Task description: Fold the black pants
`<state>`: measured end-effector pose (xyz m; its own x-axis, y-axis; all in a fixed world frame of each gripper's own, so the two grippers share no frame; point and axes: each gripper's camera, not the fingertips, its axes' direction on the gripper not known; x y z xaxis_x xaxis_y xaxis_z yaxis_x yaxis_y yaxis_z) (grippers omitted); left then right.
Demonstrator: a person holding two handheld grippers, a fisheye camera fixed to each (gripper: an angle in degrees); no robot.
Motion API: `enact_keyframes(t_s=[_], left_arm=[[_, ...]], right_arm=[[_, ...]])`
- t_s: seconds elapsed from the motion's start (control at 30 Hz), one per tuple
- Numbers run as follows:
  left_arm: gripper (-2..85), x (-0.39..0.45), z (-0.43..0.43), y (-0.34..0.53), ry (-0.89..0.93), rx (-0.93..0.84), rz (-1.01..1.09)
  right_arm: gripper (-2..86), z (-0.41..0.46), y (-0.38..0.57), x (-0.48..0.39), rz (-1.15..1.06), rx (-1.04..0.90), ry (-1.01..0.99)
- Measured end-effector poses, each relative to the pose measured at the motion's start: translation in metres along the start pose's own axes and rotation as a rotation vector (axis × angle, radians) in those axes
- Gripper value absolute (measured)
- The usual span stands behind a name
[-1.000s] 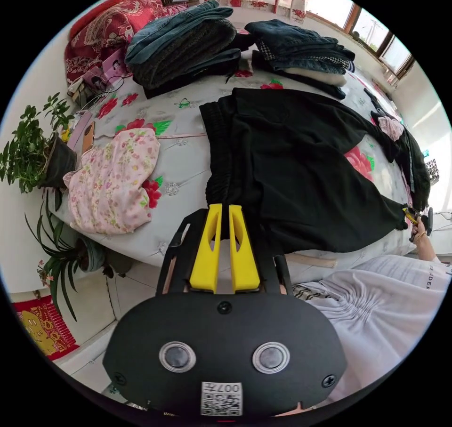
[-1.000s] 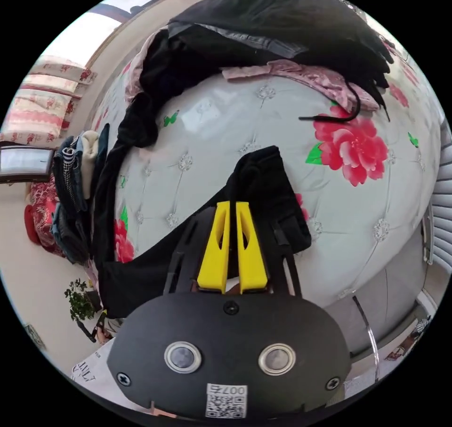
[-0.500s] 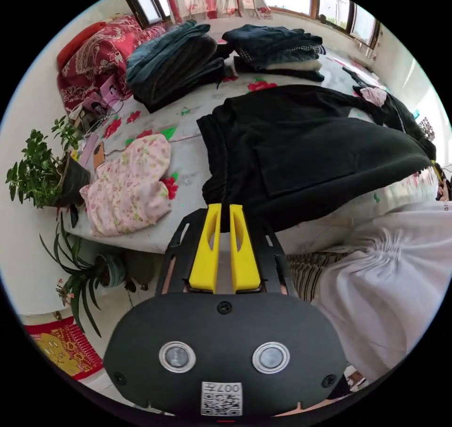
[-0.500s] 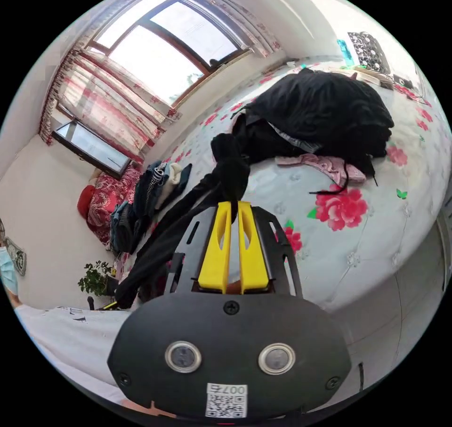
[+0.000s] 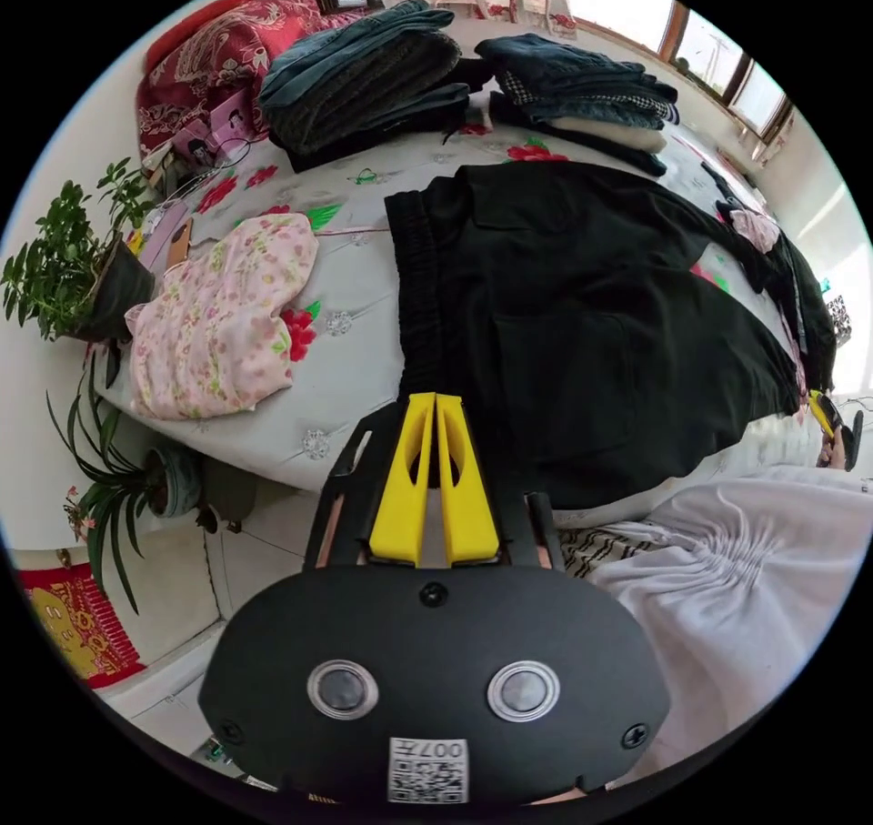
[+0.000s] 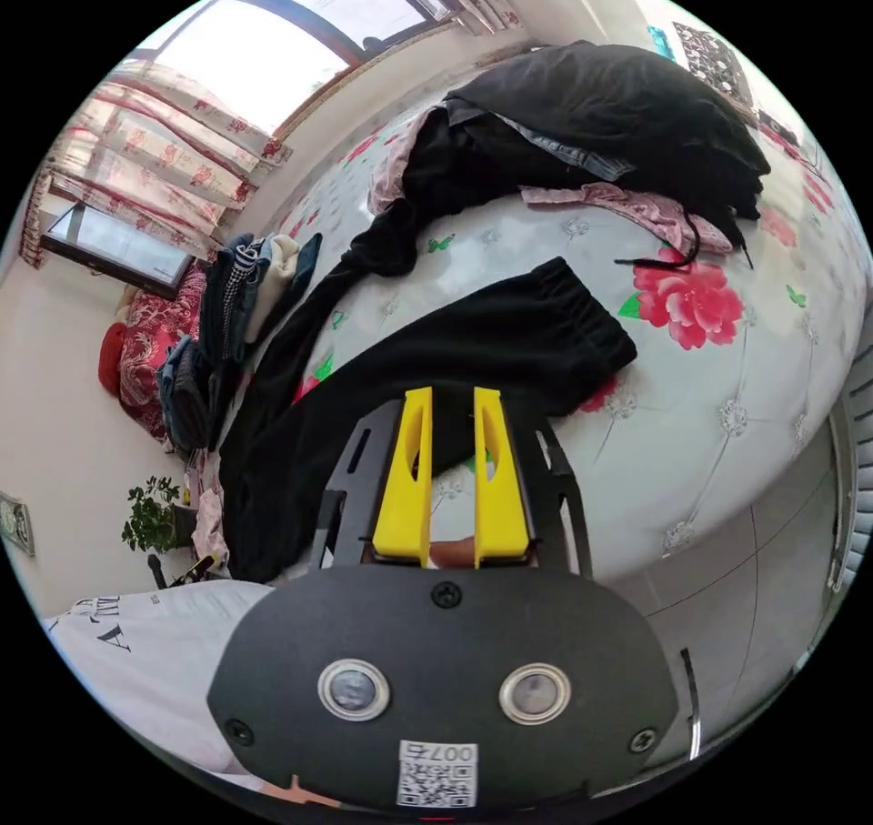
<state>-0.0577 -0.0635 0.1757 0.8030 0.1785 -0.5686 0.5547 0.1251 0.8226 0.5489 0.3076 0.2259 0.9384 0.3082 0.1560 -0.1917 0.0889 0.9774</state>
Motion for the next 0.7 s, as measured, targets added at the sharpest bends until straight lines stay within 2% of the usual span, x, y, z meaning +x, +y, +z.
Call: enact_keyframes(t_s=[0.23,0.37,0.57,0.7], left_arm=[[-1.0,0.005,0.039,-0.037,-0.008,-0.040,0.021],[-0.9,-0.007,0.053,-0.052,0.019,-0.055,-0.015],[-1.0,-0.031,0.044,-0.086,0.073,0.020,-0.071],[-1.0,-0.032,0.053,-0.118,0.097,0.056,-0.037]], right_arm=[[9.0,0.058,-0.059,-0.093,-0.135,-0.015,-0.044],[10.6,0.103,-0.102,-0.132,-0.203,-0.052,0.023],[12.7,0.191,-0.159,-0.145,-0.226,-0.137,0.114],[12.4,0.254,-0.185,-0.132,-0.195,-0.221,0.157]])
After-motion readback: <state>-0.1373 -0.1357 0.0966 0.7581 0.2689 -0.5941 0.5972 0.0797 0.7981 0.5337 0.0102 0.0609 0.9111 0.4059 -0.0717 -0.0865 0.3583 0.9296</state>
